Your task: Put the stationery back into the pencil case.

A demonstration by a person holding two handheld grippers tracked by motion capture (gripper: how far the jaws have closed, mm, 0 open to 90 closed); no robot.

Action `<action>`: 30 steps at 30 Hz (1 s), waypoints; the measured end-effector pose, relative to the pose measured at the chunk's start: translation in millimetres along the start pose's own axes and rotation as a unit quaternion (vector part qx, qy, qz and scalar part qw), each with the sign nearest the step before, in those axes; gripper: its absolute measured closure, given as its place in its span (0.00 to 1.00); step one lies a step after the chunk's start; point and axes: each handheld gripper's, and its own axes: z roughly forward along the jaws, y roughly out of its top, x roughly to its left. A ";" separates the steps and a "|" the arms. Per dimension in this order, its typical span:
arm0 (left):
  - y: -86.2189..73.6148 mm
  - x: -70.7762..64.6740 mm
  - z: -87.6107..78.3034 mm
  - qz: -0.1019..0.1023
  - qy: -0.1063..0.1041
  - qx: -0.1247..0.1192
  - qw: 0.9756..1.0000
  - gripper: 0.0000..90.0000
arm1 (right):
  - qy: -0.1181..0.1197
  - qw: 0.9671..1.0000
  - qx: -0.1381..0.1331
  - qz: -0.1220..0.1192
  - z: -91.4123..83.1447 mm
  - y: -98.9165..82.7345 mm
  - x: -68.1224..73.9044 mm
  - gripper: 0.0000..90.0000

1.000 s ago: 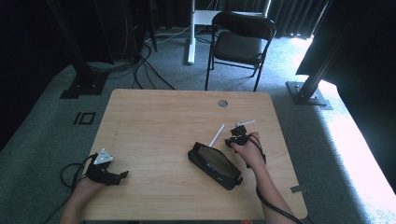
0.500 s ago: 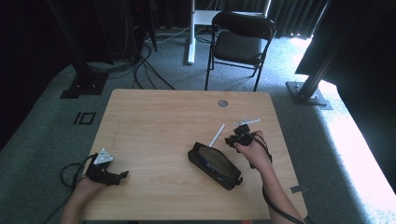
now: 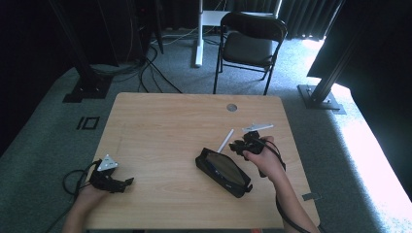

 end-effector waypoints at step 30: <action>0.0 0.0 0.1 0.000 0.000 -0.001 1.000 0.02 | 0.079 0.993 0.049 -0.074 16.1 -6.4 44.5 0.76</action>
